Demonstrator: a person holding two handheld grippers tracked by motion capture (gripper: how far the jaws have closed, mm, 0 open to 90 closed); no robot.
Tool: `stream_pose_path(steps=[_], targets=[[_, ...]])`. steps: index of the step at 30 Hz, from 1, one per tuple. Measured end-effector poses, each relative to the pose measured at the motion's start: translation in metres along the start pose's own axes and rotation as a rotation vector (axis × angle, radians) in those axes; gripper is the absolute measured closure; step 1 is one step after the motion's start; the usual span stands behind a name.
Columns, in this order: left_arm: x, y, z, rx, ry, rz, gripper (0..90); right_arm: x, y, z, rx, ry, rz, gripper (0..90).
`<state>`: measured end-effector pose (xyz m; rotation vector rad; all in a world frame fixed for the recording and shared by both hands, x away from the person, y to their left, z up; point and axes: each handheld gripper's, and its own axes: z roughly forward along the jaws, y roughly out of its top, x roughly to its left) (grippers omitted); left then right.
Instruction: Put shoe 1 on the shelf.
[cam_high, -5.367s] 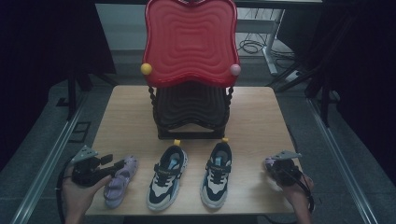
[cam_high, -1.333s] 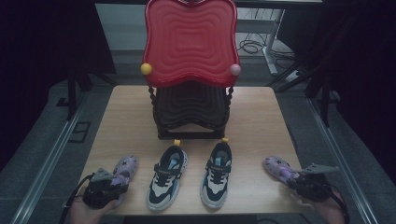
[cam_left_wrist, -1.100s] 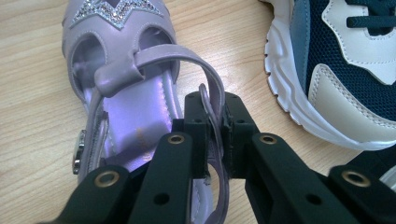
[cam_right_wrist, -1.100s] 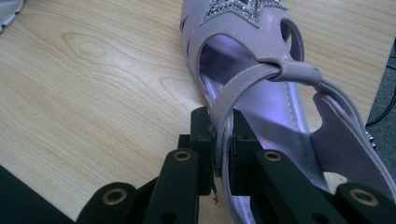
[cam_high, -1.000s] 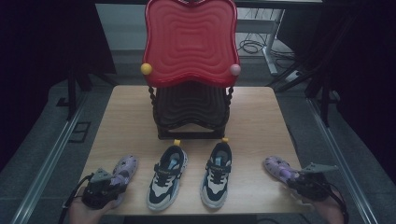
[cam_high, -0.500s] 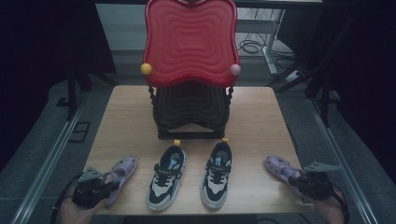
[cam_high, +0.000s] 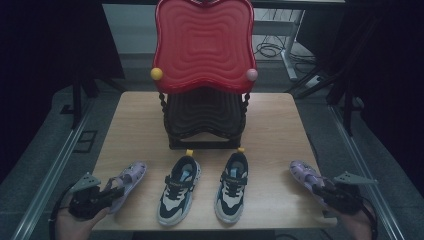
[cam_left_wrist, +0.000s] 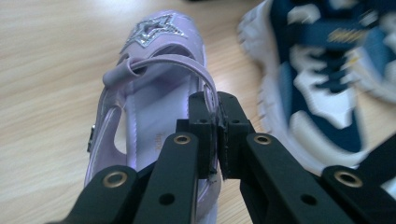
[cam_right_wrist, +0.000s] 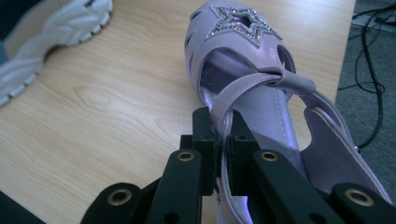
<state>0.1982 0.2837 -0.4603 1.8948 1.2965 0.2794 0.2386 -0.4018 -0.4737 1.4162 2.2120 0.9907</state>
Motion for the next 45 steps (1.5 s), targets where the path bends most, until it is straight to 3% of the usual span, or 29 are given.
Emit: stream_pose_path(steps=[3, 14, 22, 33, 45], targets=[[-0.004, 0.010, -0.003, -0.041, -0.022, 0.015, 86.4, 0.006, 0.009, 0.003, -0.030, 0.013, -0.006, 85.5], [-0.010, 0.029, -0.008, -0.106, -0.023, 0.049, 86.4, 0.015, 0.022, 0.003, -0.108, 0.044, 0.007, 85.4], [-0.013, 0.039, -0.006, -0.128, -0.030, 0.067, 86.4, 0.024, 0.032, 0.004, -0.162, 0.073, 0.008, 85.4], [-0.018, 0.061, -0.005, -0.177, -0.071, 0.091, 86.4, 0.045, 0.066, 0.009, -0.244, 0.148, -0.035, 85.3], [-0.019, 0.068, -0.005, -0.195, -0.087, 0.089, 86.4, 0.062, 0.085, 0.021, -0.268, 0.188, -0.060, 85.3]])
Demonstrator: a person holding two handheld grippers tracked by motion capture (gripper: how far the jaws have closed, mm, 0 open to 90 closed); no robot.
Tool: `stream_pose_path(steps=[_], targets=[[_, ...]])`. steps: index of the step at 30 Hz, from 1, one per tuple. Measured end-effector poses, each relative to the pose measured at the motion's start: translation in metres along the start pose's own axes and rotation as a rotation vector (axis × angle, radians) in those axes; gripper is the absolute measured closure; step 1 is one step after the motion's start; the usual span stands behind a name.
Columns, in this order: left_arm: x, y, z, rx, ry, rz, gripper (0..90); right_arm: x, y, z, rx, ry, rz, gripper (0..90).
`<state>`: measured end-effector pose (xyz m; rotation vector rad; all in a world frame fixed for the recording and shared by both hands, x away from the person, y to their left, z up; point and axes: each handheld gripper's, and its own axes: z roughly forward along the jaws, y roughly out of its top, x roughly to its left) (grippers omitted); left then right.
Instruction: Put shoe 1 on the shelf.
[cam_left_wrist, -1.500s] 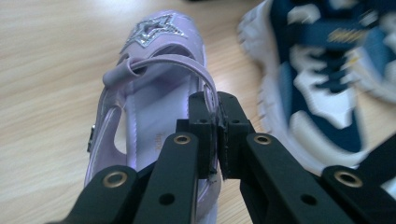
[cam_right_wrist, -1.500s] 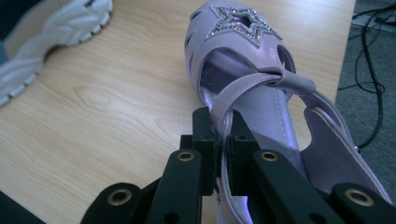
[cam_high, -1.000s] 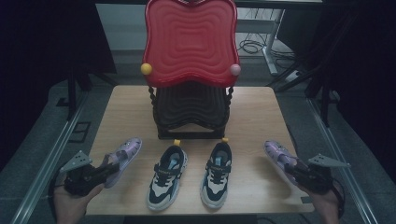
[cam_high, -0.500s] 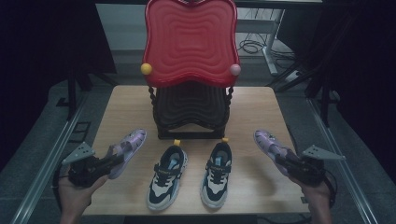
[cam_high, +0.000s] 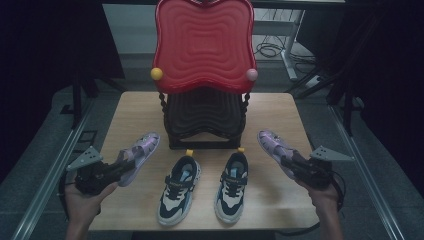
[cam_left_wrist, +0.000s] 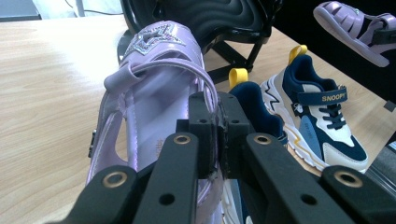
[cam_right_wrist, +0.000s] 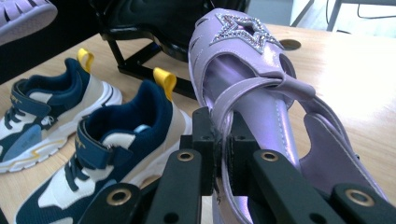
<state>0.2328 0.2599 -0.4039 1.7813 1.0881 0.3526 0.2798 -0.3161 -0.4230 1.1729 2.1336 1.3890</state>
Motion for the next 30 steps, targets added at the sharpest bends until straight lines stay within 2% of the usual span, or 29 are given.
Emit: stream_pose_path(steps=[6, 13, 19, 26, 30], targets=[[0.000, 0.006, 0.000, -0.015, 0.003, 0.000, 86.5, 0.008, 0.011, 0.010, -0.019, 0.028, -0.021, 85.3], [-0.003, 0.011, 0.003, -0.026, -0.006, 0.009, 86.5, 0.014, 0.014, 0.013, -0.027, 0.044, -0.032, 85.3], [-0.007, 0.016, 0.009, -0.038, -0.020, 0.020, 86.5, 0.021, 0.015, 0.013, -0.046, 0.042, -0.048, 85.3], [-0.011, 0.022, 0.020, -0.041, -0.039, 0.031, 86.5, 0.030, 0.019, 0.022, -0.044, 0.078, -0.062, 85.2], [-0.014, 0.025, 0.026, -0.042, -0.044, 0.038, 86.5, 0.036, 0.019, 0.026, -0.044, 0.082, -0.080, 85.2]])
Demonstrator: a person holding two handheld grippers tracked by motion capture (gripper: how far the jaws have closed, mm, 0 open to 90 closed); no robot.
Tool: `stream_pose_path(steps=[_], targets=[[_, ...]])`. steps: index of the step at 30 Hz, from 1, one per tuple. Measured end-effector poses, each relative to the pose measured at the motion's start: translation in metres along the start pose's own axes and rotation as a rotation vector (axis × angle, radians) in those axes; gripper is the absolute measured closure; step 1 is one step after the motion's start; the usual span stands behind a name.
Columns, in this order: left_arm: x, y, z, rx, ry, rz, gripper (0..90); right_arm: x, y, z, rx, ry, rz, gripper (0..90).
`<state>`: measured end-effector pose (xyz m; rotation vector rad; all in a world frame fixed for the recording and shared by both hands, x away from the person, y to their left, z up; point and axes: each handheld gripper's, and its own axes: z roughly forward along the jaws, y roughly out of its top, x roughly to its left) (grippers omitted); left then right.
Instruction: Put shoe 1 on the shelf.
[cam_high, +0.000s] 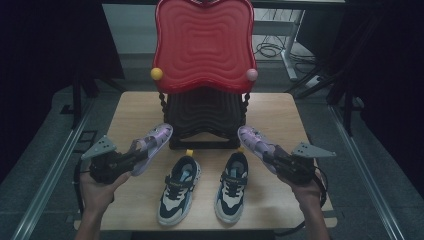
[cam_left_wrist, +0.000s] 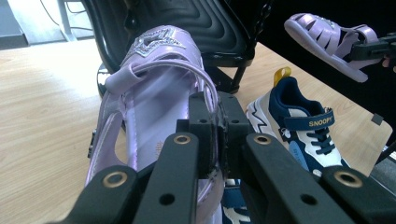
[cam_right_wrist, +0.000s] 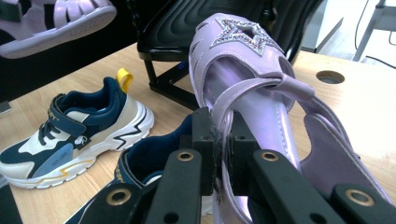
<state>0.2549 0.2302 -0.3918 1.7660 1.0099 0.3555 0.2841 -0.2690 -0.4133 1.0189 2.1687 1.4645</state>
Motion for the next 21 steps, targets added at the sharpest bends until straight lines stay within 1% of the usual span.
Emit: stream_pose_path(steps=[3, 4, 8, 15, 21], targets=[[0.000, 0.001, 0.002, -0.003, -0.002, 0.001, 86.5, 0.002, 0.001, 0.003, 0.001, 0.009, -0.004, 85.2], [-0.001, 0.003, 0.005, -0.002, -0.001, 0.004, 86.5, 0.003, 0.002, 0.004, -0.001, 0.012, -0.002, 85.2], [-0.004, 0.007, 0.010, -0.001, -0.006, 0.016, 86.4, 0.006, 0.004, 0.009, -0.001, 0.015, -0.012, 85.1], [-0.006, 0.014, 0.017, -0.006, -0.008, 0.024, 86.4, 0.010, 0.008, 0.016, -0.008, 0.024, -0.015, 85.1], [-0.008, 0.020, 0.023, -0.030, -0.006, 0.023, 86.4, 0.013, 0.012, 0.022, -0.017, 0.030, -0.010, 85.1]])
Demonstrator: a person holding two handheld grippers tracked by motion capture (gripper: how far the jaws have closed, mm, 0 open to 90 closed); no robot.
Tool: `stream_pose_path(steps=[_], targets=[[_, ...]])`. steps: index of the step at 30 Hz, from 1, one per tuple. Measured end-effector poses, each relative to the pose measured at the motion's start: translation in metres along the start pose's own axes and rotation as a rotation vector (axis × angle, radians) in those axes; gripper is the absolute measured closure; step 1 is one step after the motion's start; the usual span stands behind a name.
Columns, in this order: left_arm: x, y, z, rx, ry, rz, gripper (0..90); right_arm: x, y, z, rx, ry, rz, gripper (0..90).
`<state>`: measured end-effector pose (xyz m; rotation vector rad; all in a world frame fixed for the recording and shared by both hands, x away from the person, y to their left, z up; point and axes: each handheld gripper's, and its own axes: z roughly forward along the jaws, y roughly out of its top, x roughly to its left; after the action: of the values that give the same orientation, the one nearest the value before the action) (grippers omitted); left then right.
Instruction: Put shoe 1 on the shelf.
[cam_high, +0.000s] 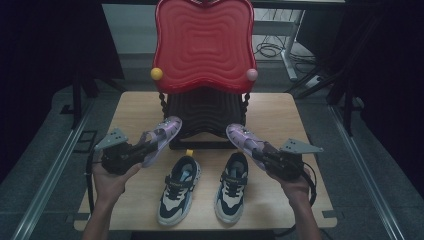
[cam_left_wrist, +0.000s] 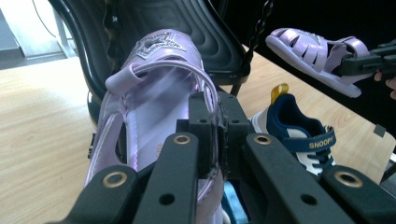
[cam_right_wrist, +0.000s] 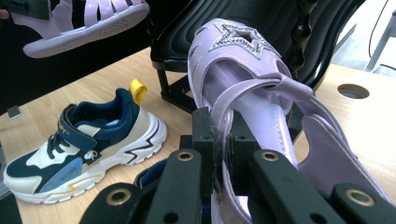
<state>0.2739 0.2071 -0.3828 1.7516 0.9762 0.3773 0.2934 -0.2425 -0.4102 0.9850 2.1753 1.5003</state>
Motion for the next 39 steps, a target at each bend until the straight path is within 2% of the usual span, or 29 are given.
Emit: stream_pose_path(steps=[21, 29, 39], targets=[[-0.012, 0.009, 0.033, -0.030, 0.015, 0.027, 85.9, 0.010, 0.009, 0.028, -0.033, -0.029, 0.015, 85.1], [-0.012, 0.008, 0.039, -0.050, 0.032, 0.029, 86.1, 0.016, 0.011, 0.039, -0.053, -0.043, 0.023, 84.9], [-0.014, 0.009, 0.044, -0.061, 0.038, 0.029, 86.1, 0.020, 0.013, 0.045, -0.072, -0.055, 0.026, 84.9]])
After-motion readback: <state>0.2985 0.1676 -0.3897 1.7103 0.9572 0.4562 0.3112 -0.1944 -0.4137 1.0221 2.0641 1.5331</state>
